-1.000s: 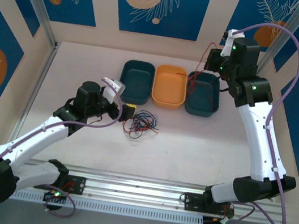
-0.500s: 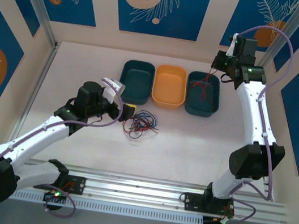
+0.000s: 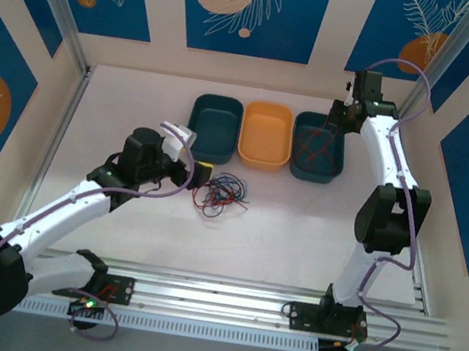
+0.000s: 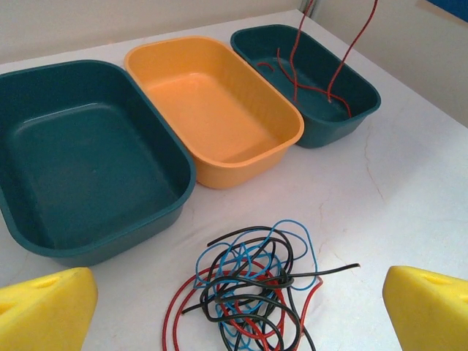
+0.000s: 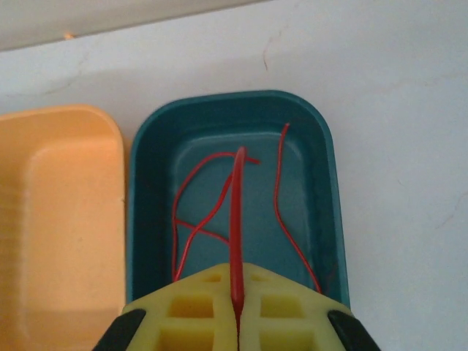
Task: Untangle the cables
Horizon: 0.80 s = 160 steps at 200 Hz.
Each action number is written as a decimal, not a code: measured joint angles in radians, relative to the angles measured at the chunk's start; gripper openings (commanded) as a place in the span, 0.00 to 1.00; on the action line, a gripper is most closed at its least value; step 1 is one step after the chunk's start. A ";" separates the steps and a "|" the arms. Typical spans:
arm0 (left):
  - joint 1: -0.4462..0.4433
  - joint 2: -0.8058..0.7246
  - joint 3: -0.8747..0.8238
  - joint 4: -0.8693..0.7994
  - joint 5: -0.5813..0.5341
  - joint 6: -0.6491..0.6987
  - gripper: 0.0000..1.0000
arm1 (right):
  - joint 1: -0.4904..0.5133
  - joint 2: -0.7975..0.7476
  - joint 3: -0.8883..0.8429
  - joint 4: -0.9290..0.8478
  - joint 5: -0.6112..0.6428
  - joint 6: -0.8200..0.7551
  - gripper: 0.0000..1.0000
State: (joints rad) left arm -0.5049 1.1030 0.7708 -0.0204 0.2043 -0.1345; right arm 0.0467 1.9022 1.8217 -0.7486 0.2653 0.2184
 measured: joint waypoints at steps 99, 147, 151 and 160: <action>0.000 0.012 0.000 0.001 0.000 -0.026 1.00 | 0.003 0.106 0.011 0.005 0.001 -0.017 0.00; 0.000 0.012 0.000 -0.003 0.001 -0.034 1.00 | 0.003 0.246 0.026 0.012 -0.030 -0.031 0.00; 0.000 0.012 0.000 -0.003 0.001 -0.035 1.00 | 0.003 0.253 0.029 0.011 -0.031 -0.031 0.00; 0.000 0.012 0.000 -0.003 0.001 -0.040 1.00 | 0.003 0.267 0.032 0.011 -0.031 -0.031 0.00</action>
State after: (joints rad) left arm -0.5049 1.1149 0.7712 -0.0231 0.2054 -0.1745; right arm 0.0498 2.1696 1.8534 -0.7372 0.2348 0.1871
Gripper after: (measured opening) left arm 0.998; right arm 0.062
